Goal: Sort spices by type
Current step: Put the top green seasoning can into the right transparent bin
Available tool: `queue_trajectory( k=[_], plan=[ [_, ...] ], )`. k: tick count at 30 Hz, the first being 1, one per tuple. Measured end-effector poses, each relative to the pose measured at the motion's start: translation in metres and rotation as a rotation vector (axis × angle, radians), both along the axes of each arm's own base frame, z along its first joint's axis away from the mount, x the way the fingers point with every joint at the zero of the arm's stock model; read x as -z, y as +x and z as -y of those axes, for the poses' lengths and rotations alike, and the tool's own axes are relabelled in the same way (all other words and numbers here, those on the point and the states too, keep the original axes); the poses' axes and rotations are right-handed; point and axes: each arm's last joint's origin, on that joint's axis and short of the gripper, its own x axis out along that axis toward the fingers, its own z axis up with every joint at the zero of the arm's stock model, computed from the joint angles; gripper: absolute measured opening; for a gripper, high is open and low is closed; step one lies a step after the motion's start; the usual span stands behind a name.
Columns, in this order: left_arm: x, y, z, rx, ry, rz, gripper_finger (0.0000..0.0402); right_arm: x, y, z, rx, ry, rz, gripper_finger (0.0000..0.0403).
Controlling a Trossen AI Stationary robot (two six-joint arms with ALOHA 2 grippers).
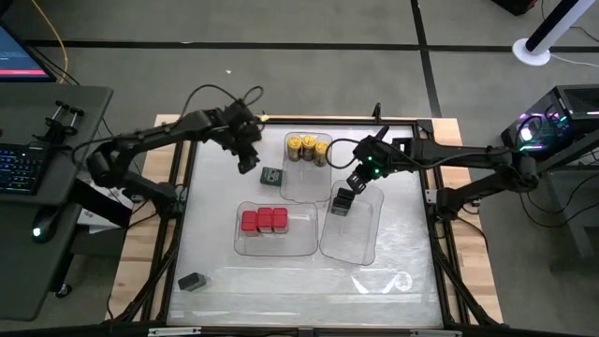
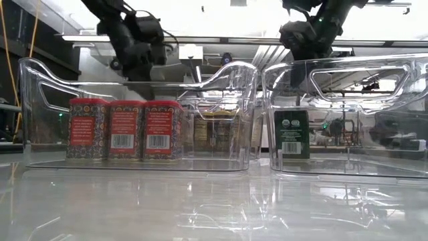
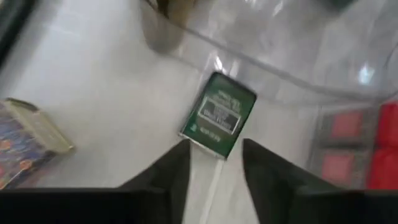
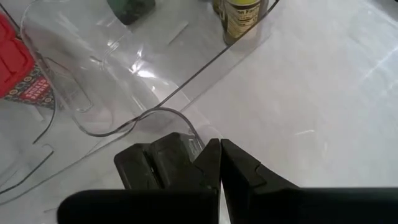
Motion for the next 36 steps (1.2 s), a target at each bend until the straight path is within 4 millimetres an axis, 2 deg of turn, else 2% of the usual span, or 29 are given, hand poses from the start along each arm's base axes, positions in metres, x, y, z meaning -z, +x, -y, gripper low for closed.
queue_trajectory(
  k=[6, 10, 13, 15, 18, 20, 29, 36],
  plan=[
    [0.026, 0.016, 0.007, 0.193, 0.024, -0.127, 0.0233, 0.0, 0.0, 0.0, -0.002, -0.001, -0.001, 0.0],
    [0.038, 0.029, 0.011, 0.298, 0.082, -0.141, 0.0252, 0.0, 0.0, 0.001, 0.005, -0.025, -0.006, 0.0],
    [0.053, 0.034, 0.011, 0.304, 0.112, -0.112, 0.0219, 0.0, 0.0, 0.001, 0.016, -0.043, -0.01, 0.0],
    [0.062, 0.031, 0.012, 0.303, 0.117, -0.109, 0.0167, 0.0, 0.0, 0.001, 0.017, -0.043, -0.01, 0.0],
    [0.075, 0.021, 0.015, 0.292, 0.113, -0.114, 0.0055, 0.0, 0.0, 0.001, 0.017, -0.043, -0.01, 0.0],
    [0.082, 0.017, 0.017, 0.262, 0.117, -0.087, 0.0017, 0.0, 0.0, 0.001, 0.02, -0.041, -0.008, 0.0],
    [0.092, 0.007, 0.028, 0.193, 0.162, 0.059, 0.0001, -0.002, 0.003, 0.002, 0.053, -0.039, 0.039, 0.0],
    [0.103, 0.0, 0.031, 0.184, 0.167, 0.075, 0.0, -0.003, 0.004, 0.002, 0.081, -0.025, 0.059, 0.0]
  ],
)
